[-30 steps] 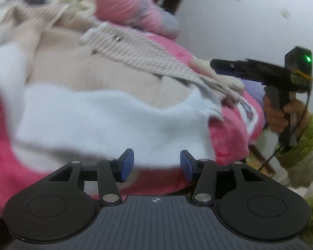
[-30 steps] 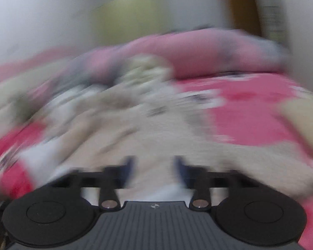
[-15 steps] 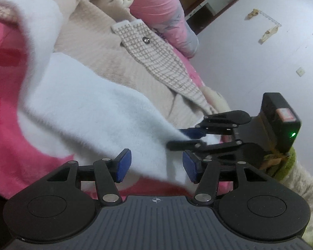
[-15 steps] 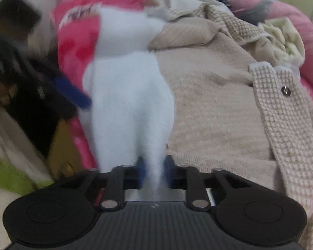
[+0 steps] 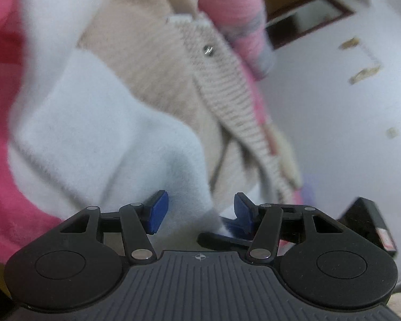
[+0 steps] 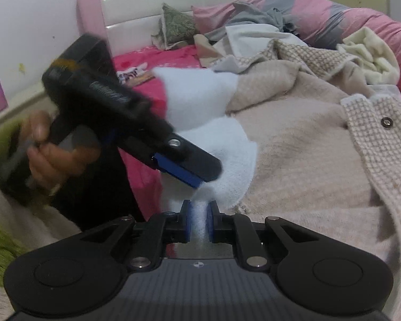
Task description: Fold clothes
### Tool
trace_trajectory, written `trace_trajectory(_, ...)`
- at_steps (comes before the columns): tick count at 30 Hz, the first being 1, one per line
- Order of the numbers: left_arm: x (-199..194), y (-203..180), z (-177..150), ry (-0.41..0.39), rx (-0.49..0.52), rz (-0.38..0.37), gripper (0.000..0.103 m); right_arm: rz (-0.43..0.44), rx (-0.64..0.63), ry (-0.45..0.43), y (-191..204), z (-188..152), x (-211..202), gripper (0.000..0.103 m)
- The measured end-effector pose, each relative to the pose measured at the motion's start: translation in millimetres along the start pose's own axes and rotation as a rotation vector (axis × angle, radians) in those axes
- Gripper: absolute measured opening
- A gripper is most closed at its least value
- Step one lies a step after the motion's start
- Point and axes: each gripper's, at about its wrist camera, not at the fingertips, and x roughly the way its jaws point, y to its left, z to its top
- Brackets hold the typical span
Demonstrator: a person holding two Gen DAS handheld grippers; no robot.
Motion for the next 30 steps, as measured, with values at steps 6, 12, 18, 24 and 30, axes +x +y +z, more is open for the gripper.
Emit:
trace_trajectory(6, 15, -22, -8, 0.032, 0.057, 0.111, 0.055, -0.034, -0.053, 0.004, 12, -14, -21, 0.044)
trace_trajectory(12, 31, -26, -20, 0.015, -0.115, 0.235, 0.055, -0.070, 0.103, -0.061, -10, -30, -49, 0.053)
trace_trajectory(18, 43, -34, -27, -0.057, -0.130, 0.332, 0.035, -0.103, 0.281, -0.116, -37, -40, -70, 0.053)
trace_trajectory(24, 43, -40, -35, -0.113, -0.024, 0.367, 0.014, -0.107, 0.225, -0.253, -50, 5, -95, 0.053)
trace_trajectory(30, 44, -36, -43, -0.166, 0.043, 0.346, 0.014, 0.210, 0.326, -0.219, -78, 101, -28, 0.077)
